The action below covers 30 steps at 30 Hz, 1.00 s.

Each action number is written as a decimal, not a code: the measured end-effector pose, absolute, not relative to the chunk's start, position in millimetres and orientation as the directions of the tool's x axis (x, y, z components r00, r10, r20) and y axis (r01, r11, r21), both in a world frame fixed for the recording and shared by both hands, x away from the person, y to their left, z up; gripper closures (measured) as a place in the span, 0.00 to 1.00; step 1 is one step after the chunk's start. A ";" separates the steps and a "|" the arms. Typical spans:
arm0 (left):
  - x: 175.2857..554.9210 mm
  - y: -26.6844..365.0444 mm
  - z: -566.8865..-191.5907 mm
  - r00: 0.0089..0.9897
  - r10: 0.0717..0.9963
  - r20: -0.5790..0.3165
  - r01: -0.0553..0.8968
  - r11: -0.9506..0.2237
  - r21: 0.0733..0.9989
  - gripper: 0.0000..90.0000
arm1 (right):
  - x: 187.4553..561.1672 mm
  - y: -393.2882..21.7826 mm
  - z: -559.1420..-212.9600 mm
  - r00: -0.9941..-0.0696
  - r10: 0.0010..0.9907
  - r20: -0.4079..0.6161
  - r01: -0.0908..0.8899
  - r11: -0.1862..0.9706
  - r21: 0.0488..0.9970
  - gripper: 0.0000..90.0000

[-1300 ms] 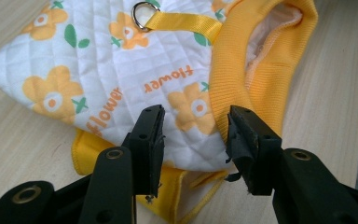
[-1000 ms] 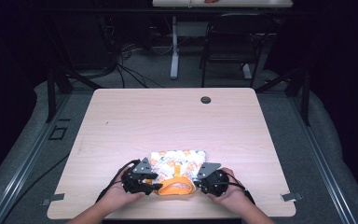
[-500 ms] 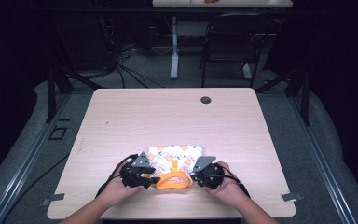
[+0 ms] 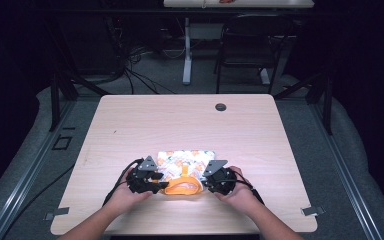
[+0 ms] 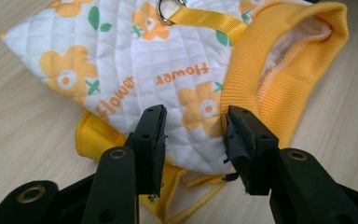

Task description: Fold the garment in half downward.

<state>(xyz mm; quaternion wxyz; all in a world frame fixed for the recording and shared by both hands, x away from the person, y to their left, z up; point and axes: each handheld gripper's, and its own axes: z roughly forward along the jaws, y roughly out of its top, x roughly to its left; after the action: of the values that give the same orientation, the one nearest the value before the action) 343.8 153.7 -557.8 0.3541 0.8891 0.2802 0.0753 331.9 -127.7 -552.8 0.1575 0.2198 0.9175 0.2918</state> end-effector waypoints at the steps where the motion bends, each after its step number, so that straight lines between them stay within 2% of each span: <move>1: 344.1 153.7 -557.8 0.830 0.554 -0.066 0.447 -0.589 0.674 0.64 | 332.5 -127.9 -551.8 -0.855 0.492 -0.165 0.311 0.741 0.595 0.82; 16: 347.0 151.1 -550.6 0.828 0.558 -0.047 0.441 -0.598 0.670 0.64 | 336.4 -129.9 -551.2 -0.849 0.512 -0.131 0.329 0.707 0.626 0.81; 21: 343.4 155.5 -541.5 0.827 0.560 -0.056 0.435 -0.572 0.695 0.64 | 331.4 -135.1 -542.9 -0.852 0.509 -0.121 0.323 0.694 0.643 0.81; 30: 336.7 172.5 -528.9 0.807 0.588 -0.059 0.440 -0.531 0.725 0.64 | 317.6 -144.7 -520.1 -0.840 0.517 -0.164 0.292 0.687 0.665 0.80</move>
<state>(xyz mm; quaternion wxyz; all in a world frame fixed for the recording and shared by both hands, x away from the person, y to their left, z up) 336.7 172.5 -528.9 0.3839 0.8695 0.2953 0.0965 317.6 -144.7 -520.1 0.1721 0.2241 0.9021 0.3260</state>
